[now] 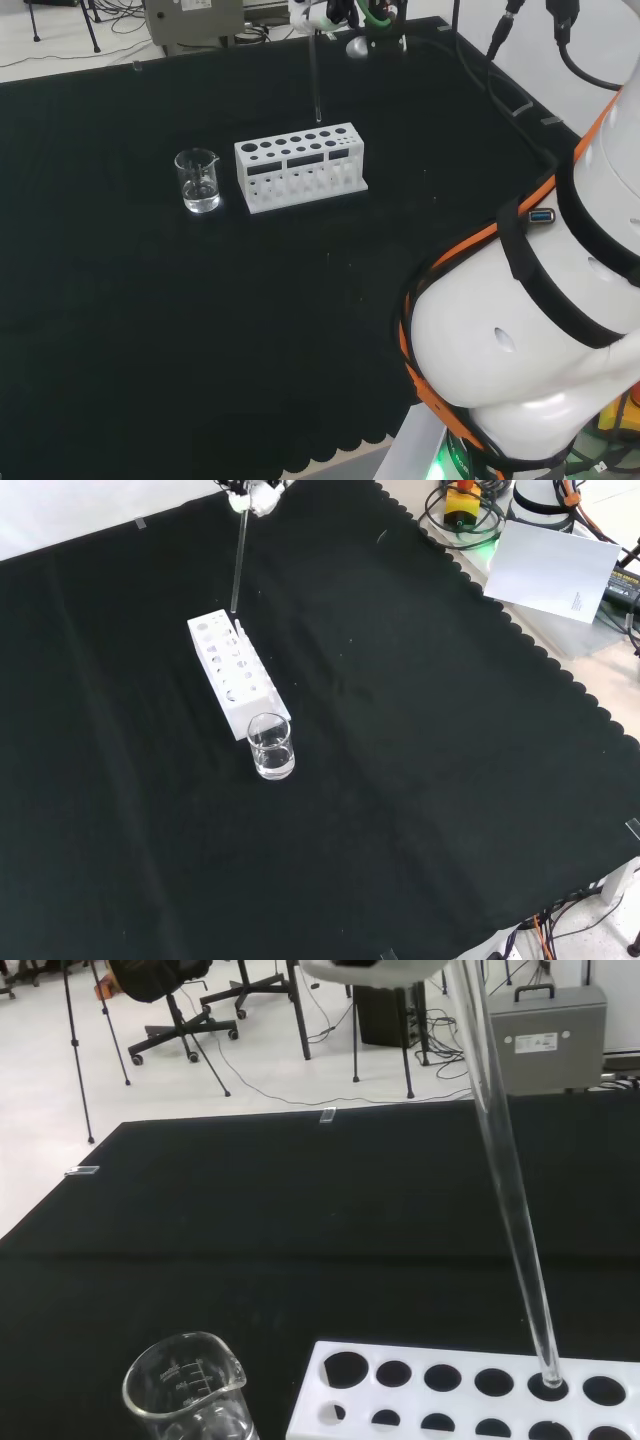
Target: Stir in the beaker to the left of the white test tube rack with the glass rod.
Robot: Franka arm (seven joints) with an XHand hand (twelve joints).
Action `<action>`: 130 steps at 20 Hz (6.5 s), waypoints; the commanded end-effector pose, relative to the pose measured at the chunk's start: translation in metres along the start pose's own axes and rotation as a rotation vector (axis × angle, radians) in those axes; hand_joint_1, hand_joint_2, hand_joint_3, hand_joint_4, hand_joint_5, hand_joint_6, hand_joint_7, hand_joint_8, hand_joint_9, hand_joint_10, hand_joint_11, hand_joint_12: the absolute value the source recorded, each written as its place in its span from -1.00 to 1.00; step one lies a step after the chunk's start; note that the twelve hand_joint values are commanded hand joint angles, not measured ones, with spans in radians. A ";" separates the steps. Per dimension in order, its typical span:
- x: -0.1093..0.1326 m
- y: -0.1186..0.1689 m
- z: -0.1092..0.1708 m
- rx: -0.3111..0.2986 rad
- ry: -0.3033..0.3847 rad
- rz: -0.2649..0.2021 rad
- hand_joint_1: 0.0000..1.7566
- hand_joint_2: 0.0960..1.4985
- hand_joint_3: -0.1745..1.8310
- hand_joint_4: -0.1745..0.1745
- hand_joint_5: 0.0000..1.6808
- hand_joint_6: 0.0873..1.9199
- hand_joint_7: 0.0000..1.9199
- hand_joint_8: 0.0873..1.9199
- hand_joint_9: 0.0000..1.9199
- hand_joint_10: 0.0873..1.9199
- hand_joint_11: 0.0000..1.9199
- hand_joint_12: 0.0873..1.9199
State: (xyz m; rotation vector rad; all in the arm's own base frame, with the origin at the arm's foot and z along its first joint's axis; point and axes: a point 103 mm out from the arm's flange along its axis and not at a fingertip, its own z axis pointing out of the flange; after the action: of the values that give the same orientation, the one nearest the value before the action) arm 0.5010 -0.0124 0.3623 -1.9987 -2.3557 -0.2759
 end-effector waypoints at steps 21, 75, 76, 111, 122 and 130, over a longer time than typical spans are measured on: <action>0.100 0.042 0.003 0.019 0.118 -0.239 0.46 0.41 -0.78 -1.00 0.35 -0.60 -0.02 0.42 0.65 0.09 0.70 -0.13; 0.125 0.095 0.069 0.131 0.217 -0.366 0.46 0.43 -0.81 -1.00 0.35 -0.61 -0.02 0.42 0.64 0.09 0.70 -0.13; 0.126 0.095 0.071 0.137 0.218 -0.366 0.46 0.43 -0.81 -1.00 0.35 -0.61 -0.02 0.42 0.64 0.09 0.70 -0.13; 0.121 0.107 0.153 0.251 0.213 -0.394 0.46 0.44 -0.82 -1.00 0.36 -0.61 -0.02 0.42 0.65 0.09 0.70 -0.13; 0.086 0.126 0.142 0.233 0.193 -0.351 0.46 0.44 -0.82 -1.00 0.35 -0.61 -0.02 0.41 0.65 0.09 0.70 -0.13; 0.081 0.102 0.136 0.239 0.186 -0.345 0.46 0.44 -0.82 -1.00 0.35 -0.61 -0.02 0.41 0.65 0.09 0.70 -0.13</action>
State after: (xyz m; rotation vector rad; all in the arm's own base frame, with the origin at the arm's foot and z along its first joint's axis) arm 0.6150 0.1138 0.2502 -1.3858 -2.4694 -0.1832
